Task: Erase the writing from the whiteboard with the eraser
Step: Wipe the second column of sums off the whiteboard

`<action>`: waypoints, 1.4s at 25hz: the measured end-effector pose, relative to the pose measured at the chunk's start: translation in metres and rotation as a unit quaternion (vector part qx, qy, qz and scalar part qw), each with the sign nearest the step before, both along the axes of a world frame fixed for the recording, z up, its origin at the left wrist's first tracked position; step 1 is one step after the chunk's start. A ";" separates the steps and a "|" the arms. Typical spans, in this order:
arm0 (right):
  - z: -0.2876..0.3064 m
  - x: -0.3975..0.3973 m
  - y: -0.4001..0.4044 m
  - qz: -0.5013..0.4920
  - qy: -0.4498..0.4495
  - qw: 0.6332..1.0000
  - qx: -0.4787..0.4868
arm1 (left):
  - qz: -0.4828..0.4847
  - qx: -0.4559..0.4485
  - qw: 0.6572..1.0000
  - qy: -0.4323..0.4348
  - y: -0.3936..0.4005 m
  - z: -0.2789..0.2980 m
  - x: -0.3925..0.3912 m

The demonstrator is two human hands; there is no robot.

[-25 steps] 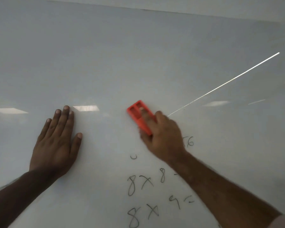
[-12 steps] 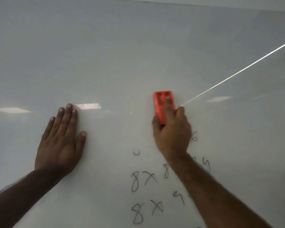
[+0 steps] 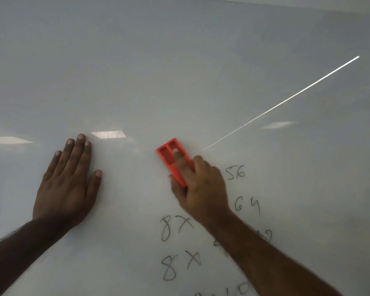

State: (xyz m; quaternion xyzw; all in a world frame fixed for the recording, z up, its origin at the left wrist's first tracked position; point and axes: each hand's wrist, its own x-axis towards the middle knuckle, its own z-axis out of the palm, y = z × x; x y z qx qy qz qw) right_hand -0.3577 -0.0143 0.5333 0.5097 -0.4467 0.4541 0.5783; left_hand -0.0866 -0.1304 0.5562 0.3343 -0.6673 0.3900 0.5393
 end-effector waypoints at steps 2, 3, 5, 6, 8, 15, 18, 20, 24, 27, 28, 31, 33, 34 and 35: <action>0.007 -0.031 0.012 -0.012 -0.059 0.998 -0.021 | -0.001 -0.005 1.000 0.002 -0.001 -0.001 0.000; 0.009 -0.048 0.019 -0.015 -0.089 0.995 -0.032 | 0.000 -0.004 1.000 0.003 -0.001 -0.002 0.000; 0.008 -0.078 0.030 -0.018 -0.142 0.989 -0.047 | 0.002 -0.001 1.000 0.005 0.000 -0.003 0.000; 0.005 -0.090 0.033 -0.021 -0.162 0.985 -0.049 | 0.003 0.000 1.000 0.006 0.001 -0.005 -0.001; -0.006 -0.102 0.034 -0.024 -0.200 0.978 -0.058 | 0.002 0.001 1.000 0.012 0.001 -0.009 -0.003; -0.016 -0.037 0.012 0.022 -0.233 0.969 -0.079 | -0.022 0.009 0.998 0.052 0.010 -0.025 -0.018; -0.013 0.014 -0.002 0.037 -0.146 0.988 -0.047 | -0.024 0.012 0.999 0.046 0.012 -0.029 -0.020; -0.031 0.038 -0.012 0.030 -0.047 0.998 -0.008 | -0.022 0.016 0.999 0.034 0.010 -0.032 -0.017; -0.046 0.024 -0.008 -0.003 0.104 0.994 0.041 | -0.011 0.012 1.000 0.009 0.006 -0.036 -0.011; -0.029 -0.003 0.002 -0.021 0.096 0.995 0.029 | -0.012 0.009 1.000 -0.002 0.003 -0.038 -0.009; -0.021 -0.013 0.005 -0.020 0.063 0.998 0.019 | -0.012 0.005 1.000 -0.004 0.002 -0.039 -0.008; 0.002 -0.047 0.018 -0.019 -0.065 0.997 -0.023 | -0.012 -0.002 1.000 -0.007 0.001 -0.041 -0.007; 0.010 -0.073 0.027 -0.026 -0.156 0.986 -0.052 | -0.014 -0.003 1.000 -0.009 0.003 -0.043 -0.006; 0.009 -0.083 0.029 -0.029 -0.193 0.979 -0.061 | -0.016 -0.003 1.000 -0.010 0.003 -0.044 -0.006; 0.005 -0.092 0.031 -0.032 -0.221 0.972 -0.071 | -0.018 -0.003 1.000 -0.010 0.005 -0.044 -0.006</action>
